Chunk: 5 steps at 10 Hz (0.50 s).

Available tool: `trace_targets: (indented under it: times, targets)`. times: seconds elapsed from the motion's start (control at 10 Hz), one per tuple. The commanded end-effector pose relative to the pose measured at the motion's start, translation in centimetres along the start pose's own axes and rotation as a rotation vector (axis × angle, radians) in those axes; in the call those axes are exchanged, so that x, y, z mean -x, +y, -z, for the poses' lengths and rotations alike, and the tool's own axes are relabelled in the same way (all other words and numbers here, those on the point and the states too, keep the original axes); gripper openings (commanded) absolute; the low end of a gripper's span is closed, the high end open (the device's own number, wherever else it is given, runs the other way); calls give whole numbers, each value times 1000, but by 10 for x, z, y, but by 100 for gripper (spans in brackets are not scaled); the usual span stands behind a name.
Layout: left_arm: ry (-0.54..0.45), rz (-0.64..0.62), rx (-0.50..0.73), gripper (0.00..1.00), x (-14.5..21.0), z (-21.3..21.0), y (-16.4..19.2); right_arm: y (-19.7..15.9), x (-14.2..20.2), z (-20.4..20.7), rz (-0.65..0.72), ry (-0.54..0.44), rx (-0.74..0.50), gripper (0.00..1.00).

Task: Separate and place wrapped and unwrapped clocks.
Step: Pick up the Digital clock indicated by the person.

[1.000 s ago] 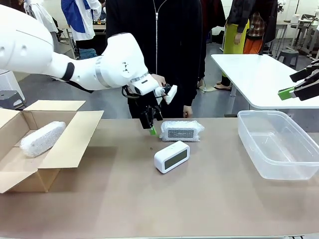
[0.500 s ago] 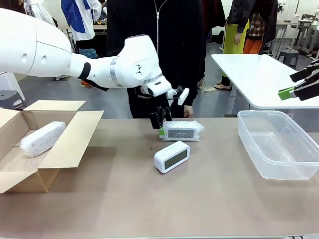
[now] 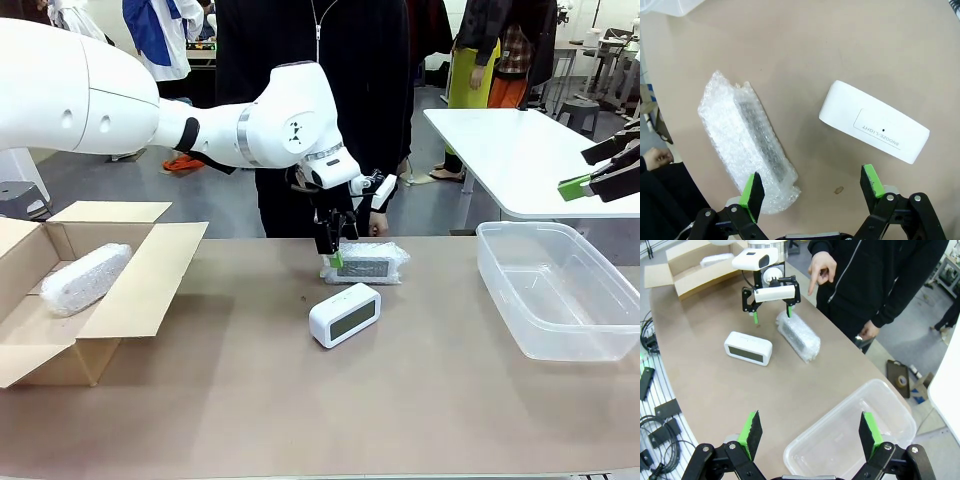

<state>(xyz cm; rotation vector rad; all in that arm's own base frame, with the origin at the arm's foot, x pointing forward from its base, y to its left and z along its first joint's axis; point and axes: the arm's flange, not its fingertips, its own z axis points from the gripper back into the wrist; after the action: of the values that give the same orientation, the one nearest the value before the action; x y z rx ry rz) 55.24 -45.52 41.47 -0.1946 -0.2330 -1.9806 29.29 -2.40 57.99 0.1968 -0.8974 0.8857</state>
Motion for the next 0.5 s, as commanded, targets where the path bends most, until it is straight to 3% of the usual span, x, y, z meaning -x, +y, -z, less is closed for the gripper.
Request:
trace_targets:
  times: [0.0, 0.4]
  targets:
    - [3, -4, -5, 100, 3, 3, -1, -1, 1, 2, 8, -10, -17, 100]
    - [3, -4, -5, 100, 3, 3, -1, -1, 1, 2, 8, -10, -17, 100]
